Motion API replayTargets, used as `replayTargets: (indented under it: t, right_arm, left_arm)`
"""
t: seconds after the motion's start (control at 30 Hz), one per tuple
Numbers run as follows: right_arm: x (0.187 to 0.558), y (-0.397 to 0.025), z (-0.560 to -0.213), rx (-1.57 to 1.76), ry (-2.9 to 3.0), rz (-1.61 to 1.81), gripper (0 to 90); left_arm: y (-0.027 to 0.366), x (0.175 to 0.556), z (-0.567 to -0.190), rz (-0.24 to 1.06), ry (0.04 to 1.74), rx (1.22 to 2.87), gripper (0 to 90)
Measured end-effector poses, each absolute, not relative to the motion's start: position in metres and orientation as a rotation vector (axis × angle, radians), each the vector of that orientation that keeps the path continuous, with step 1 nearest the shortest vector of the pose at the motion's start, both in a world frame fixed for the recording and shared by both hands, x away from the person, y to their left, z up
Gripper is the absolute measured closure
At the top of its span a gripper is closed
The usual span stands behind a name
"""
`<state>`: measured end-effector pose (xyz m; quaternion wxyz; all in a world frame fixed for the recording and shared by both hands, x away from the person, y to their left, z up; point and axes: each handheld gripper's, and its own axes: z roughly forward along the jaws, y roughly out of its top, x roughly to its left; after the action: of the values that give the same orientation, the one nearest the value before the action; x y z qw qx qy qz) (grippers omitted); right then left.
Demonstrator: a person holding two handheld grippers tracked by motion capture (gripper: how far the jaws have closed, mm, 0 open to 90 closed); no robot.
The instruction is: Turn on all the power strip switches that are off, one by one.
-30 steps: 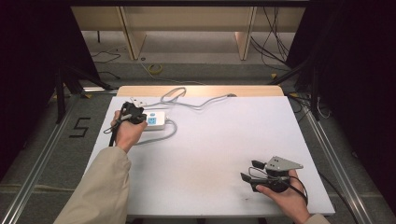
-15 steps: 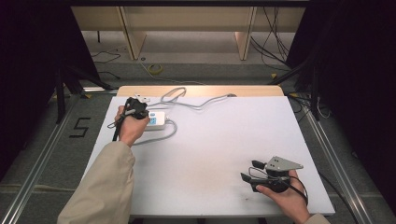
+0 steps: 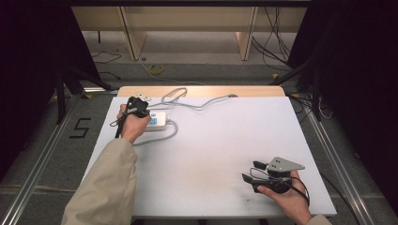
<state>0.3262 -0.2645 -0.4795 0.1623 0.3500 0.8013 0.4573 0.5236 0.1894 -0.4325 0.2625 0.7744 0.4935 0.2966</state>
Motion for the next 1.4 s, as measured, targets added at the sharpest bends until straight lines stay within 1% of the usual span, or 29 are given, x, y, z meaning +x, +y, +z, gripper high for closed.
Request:
replayTargets:
  t: [0.8, 1.4]
  right_arm:
    - [0.327, -0.265, -0.480, 0.996, 2.290, 1.306, 32.1]
    - [0.326, -0.264, -0.480, 0.995, 2.296, 1.301, 32.2]
  left_arm:
    - [0.185, 0.545, -0.443, 0.778, 1.313, 2.111, 89.9]
    - [0.180, 0.552, -0.449, 0.786, 1.300, 2.140, 89.9]
